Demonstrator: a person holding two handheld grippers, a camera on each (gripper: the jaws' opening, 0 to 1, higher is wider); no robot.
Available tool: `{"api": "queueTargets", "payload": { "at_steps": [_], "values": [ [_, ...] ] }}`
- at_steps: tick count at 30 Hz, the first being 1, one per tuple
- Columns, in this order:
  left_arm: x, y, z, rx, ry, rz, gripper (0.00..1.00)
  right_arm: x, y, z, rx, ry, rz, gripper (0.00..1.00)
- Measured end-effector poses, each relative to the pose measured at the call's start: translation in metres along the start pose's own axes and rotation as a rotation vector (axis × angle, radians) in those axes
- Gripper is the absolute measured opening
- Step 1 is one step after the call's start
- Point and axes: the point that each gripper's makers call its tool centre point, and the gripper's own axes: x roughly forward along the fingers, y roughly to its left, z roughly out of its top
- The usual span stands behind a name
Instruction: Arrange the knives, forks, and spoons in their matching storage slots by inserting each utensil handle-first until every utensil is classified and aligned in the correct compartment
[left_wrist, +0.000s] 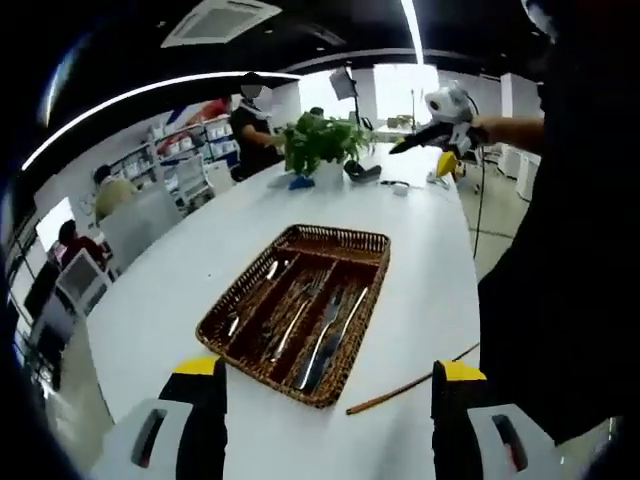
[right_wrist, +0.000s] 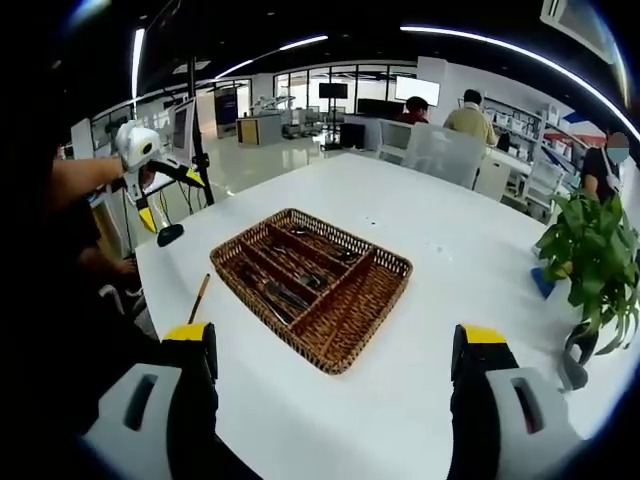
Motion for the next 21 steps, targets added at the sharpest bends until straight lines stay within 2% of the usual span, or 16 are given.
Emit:
{"api": "queueTargets", "payload": {
  "at_steps": [4, 5, 7, 8, 12, 13, 14, 15, 17, 21],
  "values": [
    [0.020, -0.003, -0.019, 0.003, 0.025, -0.040, 0.72, -0.001, 0.004, -0.001, 0.006, -0.005, 0.000, 0.99],
    [0.025, -0.006, -0.025, 0.009, 0.051, -0.051, 0.69, -0.002, 0.005, -0.003, 0.006, -0.004, 0.000, 0.99],
    [0.037, -0.016, -0.047, 0.088, 0.134, -0.090, 0.61, -0.005, 0.005, -0.006, 0.007, -0.001, -0.004, 0.99],
    [0.042, -0.024, -0.053, 0.097, 0.154, -0.118, 0.59, -0.006, 0.005, -0.007, 0.010, -0.001, -0.007, 0.99],
    [0.062, -0.043, -0.060, 0.122, 0.164, -0.179, 0.53, -0.011, 0.002, -0.010, 0.023, -0.006, -0.021, 0.99],
    [0.069, -0.044, -0.062, 0.134, 0.162, -0.174, 0.52, -0.011, 0.003, -0.012, 0.026, -0.005, -0.022, 0.99],
    [0.077, -0.040, -0.077, 0.151, 0.171, -0.175, 0.52, -0.012, 0.004, -0.013, 0.027, -0.005, -0.023, 0.99],
    [0.081, -0.041, -0.082, 0.158, 0.186, -0.187, 0.51, -0.013, 0.004, -0.014, 0.028, -0.005, -0.023, 0.99],
    [0.086, -0.047, -0.092, 0.159, 0.212, -0.232, 0.44, -0.014, 0.005, -0.017, 0.033, -0.002, -0.024, 0.99],
    [0.098, -0.043, -0.099, 0.142, 0.214, -0.226, 0.44, -0.018, 0.005, -0.022, 0.040, 0.003, -0.029, 0.99]
  ]
}}
